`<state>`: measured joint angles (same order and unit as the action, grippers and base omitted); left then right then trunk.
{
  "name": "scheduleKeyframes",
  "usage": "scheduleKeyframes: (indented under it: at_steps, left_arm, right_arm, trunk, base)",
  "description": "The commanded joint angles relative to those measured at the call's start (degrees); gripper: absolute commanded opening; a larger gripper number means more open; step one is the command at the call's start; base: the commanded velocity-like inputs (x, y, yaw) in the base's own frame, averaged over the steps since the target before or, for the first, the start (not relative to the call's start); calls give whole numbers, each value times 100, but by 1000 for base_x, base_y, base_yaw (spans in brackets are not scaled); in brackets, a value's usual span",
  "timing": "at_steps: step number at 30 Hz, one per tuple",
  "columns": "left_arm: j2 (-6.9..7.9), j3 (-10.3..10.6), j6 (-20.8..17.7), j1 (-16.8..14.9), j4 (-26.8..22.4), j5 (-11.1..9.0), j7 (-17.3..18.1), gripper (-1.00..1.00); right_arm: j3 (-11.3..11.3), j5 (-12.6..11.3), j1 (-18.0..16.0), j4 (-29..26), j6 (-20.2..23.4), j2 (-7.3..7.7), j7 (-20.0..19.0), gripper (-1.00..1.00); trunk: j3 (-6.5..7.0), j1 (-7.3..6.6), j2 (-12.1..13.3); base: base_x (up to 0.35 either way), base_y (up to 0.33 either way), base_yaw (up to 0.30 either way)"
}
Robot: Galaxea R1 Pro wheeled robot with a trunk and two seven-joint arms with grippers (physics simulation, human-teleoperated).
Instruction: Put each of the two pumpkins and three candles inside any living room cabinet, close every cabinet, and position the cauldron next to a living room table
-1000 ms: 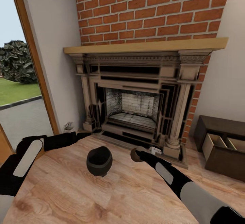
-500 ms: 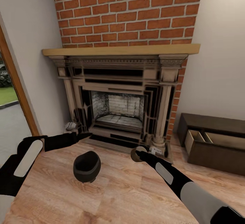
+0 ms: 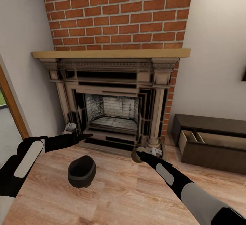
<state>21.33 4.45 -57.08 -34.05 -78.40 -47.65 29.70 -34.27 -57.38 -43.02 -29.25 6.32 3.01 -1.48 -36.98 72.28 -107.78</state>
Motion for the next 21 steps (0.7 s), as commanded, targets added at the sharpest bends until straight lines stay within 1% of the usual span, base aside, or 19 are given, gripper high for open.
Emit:
scheduleKeyframes:
  at_steps: [1, 7, 9, 12, 18, 21]
  left_arm:
    - [3, 2, -14, -5, 0, 19, 27, 100]
    - [3, 3, -14, -5, 3, 19, 27, 100]
    - [3, 1, -14, -5, 1, 19, 27, 100]
    - [4, -4, -14, -4, 1, 19, 28, 100]
    - [3, -1, -14, -5, 0, 19, 28, 100]
    - [3, 10, -14, -5, 0, 19, 27, 100]
  right_arm:
    - [-28, -36, -6, -3, 8, 6, -3, -100]
    - [-27, -36, -4, -7, -5, 6, -15, -100]
    - [-30, -36, -4, -10, -5, 6, -15, -100]
    - [-28, -36, -4, -8, 4, 6, -12, -100]
    - [-27, -38, -5, -2, 10, 6, -2, -100]
    - [-27, -41, -5, -2, 10, 6, -1, -100]
  trunk:
    - [12, -23, 39]
    - [120, -155, 279]
    - [120, -155, 279]
    - [120, -155, 279]
    - [120, -155, 279]
    - [120, -155, 279]
  base:
    - [0, 0, -1]
    - [0, 0, 0]
    - [0, 0, -64]
    - [0, 0, -217]
    - [0, -1, -283]
    - [0, -143, -291]
